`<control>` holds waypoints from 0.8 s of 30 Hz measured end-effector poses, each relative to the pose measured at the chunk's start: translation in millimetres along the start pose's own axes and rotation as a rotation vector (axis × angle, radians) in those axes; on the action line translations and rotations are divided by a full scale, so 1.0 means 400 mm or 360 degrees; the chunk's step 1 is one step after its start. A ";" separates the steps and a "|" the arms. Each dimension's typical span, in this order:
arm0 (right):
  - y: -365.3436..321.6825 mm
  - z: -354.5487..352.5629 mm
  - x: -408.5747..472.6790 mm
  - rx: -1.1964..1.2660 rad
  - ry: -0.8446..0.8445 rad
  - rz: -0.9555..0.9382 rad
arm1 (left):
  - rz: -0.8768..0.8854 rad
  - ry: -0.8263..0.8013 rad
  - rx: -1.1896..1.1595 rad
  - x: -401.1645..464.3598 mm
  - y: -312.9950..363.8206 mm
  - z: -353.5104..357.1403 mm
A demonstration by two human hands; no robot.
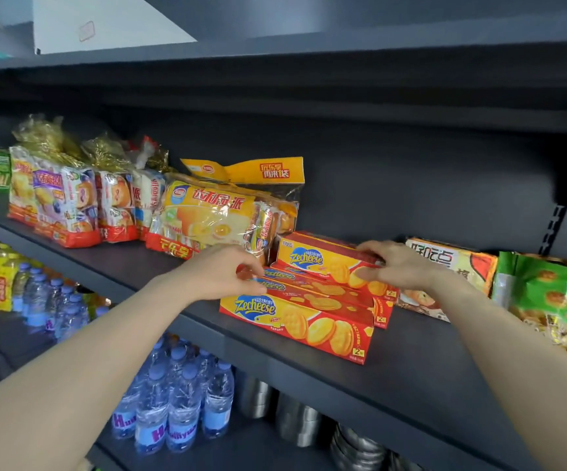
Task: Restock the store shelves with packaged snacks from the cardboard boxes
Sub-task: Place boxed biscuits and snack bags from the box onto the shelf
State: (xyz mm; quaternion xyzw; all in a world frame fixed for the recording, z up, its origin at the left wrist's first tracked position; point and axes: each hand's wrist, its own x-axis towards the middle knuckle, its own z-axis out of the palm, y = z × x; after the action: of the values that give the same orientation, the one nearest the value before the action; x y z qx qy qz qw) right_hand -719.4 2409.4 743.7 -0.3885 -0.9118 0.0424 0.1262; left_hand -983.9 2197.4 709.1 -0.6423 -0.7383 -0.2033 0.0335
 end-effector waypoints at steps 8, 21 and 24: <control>-0.009 0.070 0.017 -0.0681 0.0382 -0.0163 | 0.0013 0.0143 -0.0076 -0.033 -0.007 0.039; -0.422 0.172 -0.216 -0.0756 0.0880 -0.0631 | -0.0256 0.0640 0.0208 -0.485 -0.174 0.009; -0.562 0.284 -0.299 -0.0669 0.0906 -0.0784 | -0.0404 0.0706 0.0202 -0.662 -0.245 0.032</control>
State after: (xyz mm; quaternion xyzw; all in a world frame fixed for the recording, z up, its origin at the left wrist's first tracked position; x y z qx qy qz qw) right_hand -826.3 2169.5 650.0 -0.1726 -0.8949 -0.2846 0.2971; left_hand -1029.7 1945.2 590.1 -0.4809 -0.7988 -0.2949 0.2090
